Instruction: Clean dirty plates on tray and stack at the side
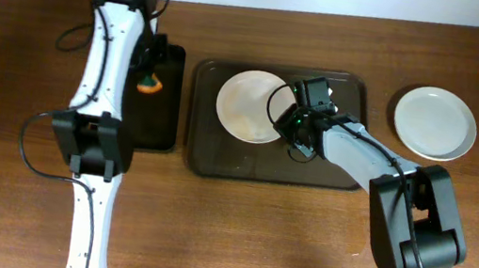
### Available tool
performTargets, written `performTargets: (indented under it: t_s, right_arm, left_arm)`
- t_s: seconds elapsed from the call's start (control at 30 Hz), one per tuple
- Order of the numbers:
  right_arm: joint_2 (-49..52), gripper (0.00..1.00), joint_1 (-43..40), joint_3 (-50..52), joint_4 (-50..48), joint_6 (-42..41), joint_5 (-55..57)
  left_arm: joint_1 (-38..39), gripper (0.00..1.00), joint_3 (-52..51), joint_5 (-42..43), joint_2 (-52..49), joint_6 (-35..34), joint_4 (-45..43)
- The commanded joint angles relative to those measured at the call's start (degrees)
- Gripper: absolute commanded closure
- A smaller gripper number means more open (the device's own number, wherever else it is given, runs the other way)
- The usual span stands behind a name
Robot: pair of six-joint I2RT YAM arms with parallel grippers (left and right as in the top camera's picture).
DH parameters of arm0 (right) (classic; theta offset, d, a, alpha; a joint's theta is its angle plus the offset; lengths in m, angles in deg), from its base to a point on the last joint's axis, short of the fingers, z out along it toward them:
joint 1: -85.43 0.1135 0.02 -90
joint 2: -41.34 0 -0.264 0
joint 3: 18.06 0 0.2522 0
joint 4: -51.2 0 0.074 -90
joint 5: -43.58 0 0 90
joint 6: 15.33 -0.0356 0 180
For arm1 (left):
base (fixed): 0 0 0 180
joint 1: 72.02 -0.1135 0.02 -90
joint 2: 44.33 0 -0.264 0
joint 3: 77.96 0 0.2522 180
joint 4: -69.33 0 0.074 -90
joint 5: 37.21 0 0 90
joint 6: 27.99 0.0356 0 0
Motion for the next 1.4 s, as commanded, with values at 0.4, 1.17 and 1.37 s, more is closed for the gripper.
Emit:
performTargets:
  t_s: [0.4, 1.17, 1.37]
  right_arm:
    - [-0.2, 0.96, -0.4, 0.6, 0.6, 4.1, 2.0]
    - [-25.3, 0.96, 9.7, -8.1, 13.3, 67.8, 71.4]
    - [-25.2, 0.96, 12.2, -8.1, 12.5, 68.3, 72.1]
  left_arm:
    - [-2.1, 0.00, -11.6, -0.3, -0.6, 6.3, -3.5]
    - [-2.1, 0.00, 2.6, 0.1, 1.3, 5.2, 0.2]
    - [-2.1, 0.00, 2.6, 0.1, 1.3, 5.2, 0.2]
